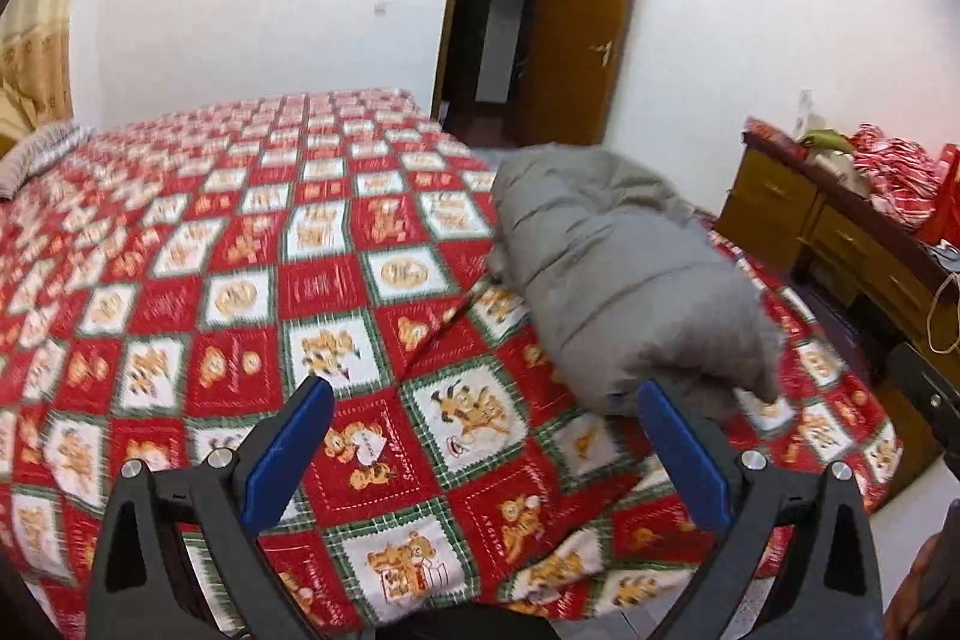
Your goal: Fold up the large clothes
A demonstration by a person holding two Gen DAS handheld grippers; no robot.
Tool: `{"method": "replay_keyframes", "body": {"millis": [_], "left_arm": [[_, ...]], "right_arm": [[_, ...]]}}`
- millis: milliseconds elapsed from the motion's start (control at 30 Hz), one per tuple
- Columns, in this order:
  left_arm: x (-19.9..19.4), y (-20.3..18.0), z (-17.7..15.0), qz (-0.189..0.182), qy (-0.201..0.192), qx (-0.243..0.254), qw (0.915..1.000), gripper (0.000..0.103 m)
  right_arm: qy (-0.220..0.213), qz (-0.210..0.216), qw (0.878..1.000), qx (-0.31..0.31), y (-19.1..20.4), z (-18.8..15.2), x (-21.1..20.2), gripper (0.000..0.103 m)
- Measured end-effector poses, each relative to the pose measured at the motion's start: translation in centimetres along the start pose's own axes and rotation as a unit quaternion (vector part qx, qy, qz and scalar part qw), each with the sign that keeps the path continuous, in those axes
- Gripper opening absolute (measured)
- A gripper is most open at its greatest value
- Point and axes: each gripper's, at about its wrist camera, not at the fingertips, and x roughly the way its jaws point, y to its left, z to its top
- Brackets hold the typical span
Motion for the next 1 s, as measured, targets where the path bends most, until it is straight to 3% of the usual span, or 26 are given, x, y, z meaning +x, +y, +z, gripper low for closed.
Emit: {"method": "replay_keyframes", "body": {"millis": [133,267,400,500,600,733,833,1000], "left_arm": [[-5.1,-1.7,0.9,-0.005,-0.038,0.026,0.9989,0.102],[-8.8,-2.3,1.8,0.015,-0.086,0.037,0.9955,0.102],[-9.9,-0.4,2.4,0.031,-0.097,0.007,0.9948,0.102],[-8.9,1.3,2.2,0.073,-0.092,-0.004,0.9931,0.102],[-7.3,3.8,1.9,0.096,-0.072,-0.03,0.9923,0.102],[-5.3,5.5,1.1,0.09,-0.055,-0.05,0.9932,0.102],[-3.3,5.7,0.5,0.061,-0.038,-0.044,0.9965,0.102],[2.0,5.7,1.5,-0.027,0.004,-0.062,0.9977,0.102]], "right_arm": [[-0.047,0.019,0.999,-0.014,0.7,0.9,-4.5,0.101],[-0.117,0.024,0.992,-0.026,0.9,2.0,-8.7,0.103],[-0.164,0.027,0.986,-0.03,0.8,2.8,-11.2,0.103],[-0.181,0.02,0.982,-0.041,0.9,2.7,-11.2,0.103],[-0.174,0.016,0.984,-0.039,0.9,2.4,-9.7,0.103],[-0.141,0.004,0.989,-0.047,1.3,1.6,-6.7,0.103],[-0.113,0.001,0.992,-0.056,1.5,1.2,-4.1,0.103],[-0.045,0.025,0.998,-0.031,0.3,3.0,2.1,0.103]]}}
